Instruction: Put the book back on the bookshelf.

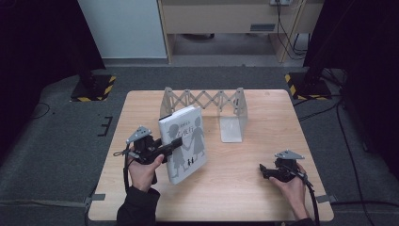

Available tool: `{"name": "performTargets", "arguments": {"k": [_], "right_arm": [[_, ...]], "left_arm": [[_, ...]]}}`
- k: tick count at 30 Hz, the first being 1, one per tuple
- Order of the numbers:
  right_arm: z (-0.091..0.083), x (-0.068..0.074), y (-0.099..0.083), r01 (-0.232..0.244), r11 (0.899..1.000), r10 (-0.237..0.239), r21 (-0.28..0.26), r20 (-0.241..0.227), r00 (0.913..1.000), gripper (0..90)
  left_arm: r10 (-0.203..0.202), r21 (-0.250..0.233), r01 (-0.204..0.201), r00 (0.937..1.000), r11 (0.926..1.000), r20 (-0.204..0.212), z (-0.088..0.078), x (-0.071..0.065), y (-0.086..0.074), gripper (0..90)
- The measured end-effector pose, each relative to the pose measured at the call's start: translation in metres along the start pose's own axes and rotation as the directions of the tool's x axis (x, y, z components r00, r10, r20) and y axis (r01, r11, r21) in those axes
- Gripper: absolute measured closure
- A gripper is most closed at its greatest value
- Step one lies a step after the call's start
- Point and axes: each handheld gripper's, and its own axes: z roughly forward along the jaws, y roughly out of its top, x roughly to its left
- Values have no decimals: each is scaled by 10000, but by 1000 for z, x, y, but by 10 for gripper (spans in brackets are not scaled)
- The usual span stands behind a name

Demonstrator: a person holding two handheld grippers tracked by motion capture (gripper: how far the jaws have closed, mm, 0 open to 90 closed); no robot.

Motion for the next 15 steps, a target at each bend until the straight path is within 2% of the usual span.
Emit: {"name": "performTargets", "arguments": {"k": [6, 9, 15], "right_arm": [[0, 0, 0, -37, 10000, 37, 7, 4, 10000, 130], [1, 0, 0, -8, 10000, 8, 23, -53, 10000, 118], [1, 0, 0, -35, 10000, 35, 43, -68, 10000, 113]], "left_arm": [[-18, -26, 17, 9996, 10000, -296, 2, 9, 12, 534], [40, -77, -45, 9979, 10000, -641, 4, 13, 20, 534], [-144, -233, 125, 9965, 9997, -827, 2, 21, 26, 534]]}}
